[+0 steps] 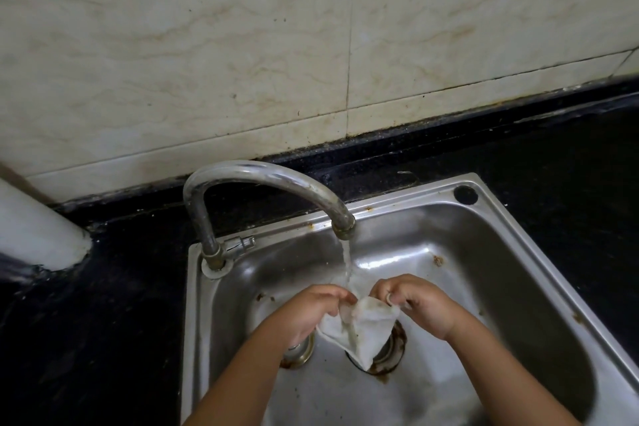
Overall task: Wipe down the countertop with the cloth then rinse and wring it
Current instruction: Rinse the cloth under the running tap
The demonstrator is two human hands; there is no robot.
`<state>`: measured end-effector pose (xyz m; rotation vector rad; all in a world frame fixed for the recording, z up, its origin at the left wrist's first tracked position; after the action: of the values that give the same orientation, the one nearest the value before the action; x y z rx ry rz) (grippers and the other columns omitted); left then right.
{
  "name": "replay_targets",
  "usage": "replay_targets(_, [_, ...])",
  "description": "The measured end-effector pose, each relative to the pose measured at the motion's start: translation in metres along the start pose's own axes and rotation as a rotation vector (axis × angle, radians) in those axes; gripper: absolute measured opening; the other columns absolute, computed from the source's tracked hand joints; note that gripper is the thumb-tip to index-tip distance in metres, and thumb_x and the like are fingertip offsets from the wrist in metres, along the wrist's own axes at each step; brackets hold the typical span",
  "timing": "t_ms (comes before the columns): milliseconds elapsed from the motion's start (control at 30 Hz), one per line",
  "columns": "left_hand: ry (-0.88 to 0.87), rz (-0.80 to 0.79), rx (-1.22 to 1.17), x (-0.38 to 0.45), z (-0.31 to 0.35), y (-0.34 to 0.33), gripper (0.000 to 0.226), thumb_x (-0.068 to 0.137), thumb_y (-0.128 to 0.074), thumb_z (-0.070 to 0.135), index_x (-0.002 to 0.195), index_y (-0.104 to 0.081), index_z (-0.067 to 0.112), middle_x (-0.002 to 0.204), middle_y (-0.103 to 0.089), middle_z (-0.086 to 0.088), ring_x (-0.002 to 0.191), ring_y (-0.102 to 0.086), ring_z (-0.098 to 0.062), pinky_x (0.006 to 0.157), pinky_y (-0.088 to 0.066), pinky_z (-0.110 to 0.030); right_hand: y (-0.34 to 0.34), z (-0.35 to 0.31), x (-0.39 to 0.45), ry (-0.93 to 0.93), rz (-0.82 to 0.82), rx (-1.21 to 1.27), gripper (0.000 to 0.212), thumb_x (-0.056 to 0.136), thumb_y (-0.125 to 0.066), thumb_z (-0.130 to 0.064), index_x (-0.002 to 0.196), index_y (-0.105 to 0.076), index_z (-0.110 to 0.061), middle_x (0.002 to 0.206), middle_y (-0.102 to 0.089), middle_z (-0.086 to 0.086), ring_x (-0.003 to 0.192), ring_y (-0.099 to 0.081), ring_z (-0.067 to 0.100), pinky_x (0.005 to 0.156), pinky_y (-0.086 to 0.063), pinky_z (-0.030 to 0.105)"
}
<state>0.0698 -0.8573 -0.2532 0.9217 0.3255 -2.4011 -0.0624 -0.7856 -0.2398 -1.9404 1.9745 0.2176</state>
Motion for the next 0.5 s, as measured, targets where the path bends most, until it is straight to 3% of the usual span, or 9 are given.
replay_targets(33, [-0.003,-0.004,0.018,-0.001,0.000,-0.001,0.024,0.062,-0.046,0.005,0.060,-0.064,0.020,0.068,-0.059,0.003,0.078,-0.052,-0.016,0.074,-0.041,-0.025,0.001,0.000,-0.001,0.009,0.014,0.004,0.016,0.044,-0.053,-0.035,0.041,-0.053,-0.019,0.066,-0.039,0.012,0.069,-0.037,0.025,0.065,-0.034,0.028])
replay_targets(133, [-0.010,0.063,-0.043,-0.002,-0.001,0.003,0.045,0.078,-0.043,-0.008,0.044,-0.056,0.019,0.050,-0.052,0.004,0.063,-0.046,-0.015,0.059,-0.036,-0.024,0.009,0.002,-0.004,0.034,0.116,0.072,0.024,0.045,-0.056,-0.034,0.050,-0.052,-0.011,0.061,-0.045,0.009,0.060,-0.045,0.015,0.059,-0.037,0.021])
replay_targets(233, [-0.081,0.118,-0.179,-0.005,0.002,0.008,0.036,0.083,-0.037,-0.012,0.057,-0.051,0.009,0.061,-0.050,-0.005,0.064,-0.046,-0.018,0.058,-0.037,-0.026,0.016,0.005,-0.006,0.059,0.184,0.097,0.030,0.053,-0.060,-0.034,0.061,-0.049,-0.007,0.056,-0.051,-0.004,0.055,-0.049,0.007,0.056,-0.039,0.016])
replay_targets(300, [-0.117,0.121,-0.291,-0.007,0.004,0.011,0.025,0.082,-0.037,-0.010,0.064,-0.046,0.006,0.070,-0.046,-0.010,0.068,-0.045,-0.021,0.060,-0.037,-0.029,0.016,0.009,-0.005,0.043,0.237,0.106,0.016,0.061,-0.060,-0.022,0.069,-0.056,-0.009,0.059,-0.059,-0.006,0.060,-0.054,0.008,0.059,-0.042,0.019])
replay_targets(367, [-0.157,0.080,-0.409,-0.008,0.005,0.009,0.007,0.069,-0.044,0.000,0.066,-0.041,0.005,0.072,-0.044,-0.011,0.070,-0.044,-0.022,0.063,-0.038,-0.032,0.014,0.009,-0.002,0.030,0.293,0.079,0.007,0.070,-0.056,-0.009,0.076,-0.059,-0.010,0.066,-0.060,-0.001,0.065,-0.054,0.013,0.060,-0.043,0.022])
replay_targets(433, [-0.171,0.035,-0.493,-0.009,0.005,0.006,0.010,0.060,-0.050,0.005,0.065,-0.041,0.005,0.069,-0.046,-0.010,0.068,-0.045,-0.021,0.063,-0.039,-0.032,0.011,0.005,0.002,0.023,0.330,0.008,0.013,0.078,-0.054,0.001,0.076,-0.059,-0.011,0.071,-0.057,0.003,0.065,-0.051,0.014,0.058,-0.042,0.019])
replay_targets(500, [-0.174,0.034,-0.484,-0.010,0.005,0.006,0.018,0.067,-0.063,0.008,0.064,-0.045,0.007,0.065,-0.051,-0.008,0.065,-0.051,-0.019,0.061,-0.043,-0.029,0.008,0.000,0.005,0.028,0.339,-0.049,0.024,0.086,-0.049,0.006,0.075,-0.061,-0.013,0.072,-0.058,0.002,0.064,-0.054,0.011,0.057,-0.044,0.016])
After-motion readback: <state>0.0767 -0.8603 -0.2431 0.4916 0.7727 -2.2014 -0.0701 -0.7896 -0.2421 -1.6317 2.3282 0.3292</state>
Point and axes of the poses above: each hand's wrist, its own x-axis towards the middle knuckle, its own y-axis out of the back of the hand, z = x × y, the point moved 4 cm from there along x, towards the middle knuckle
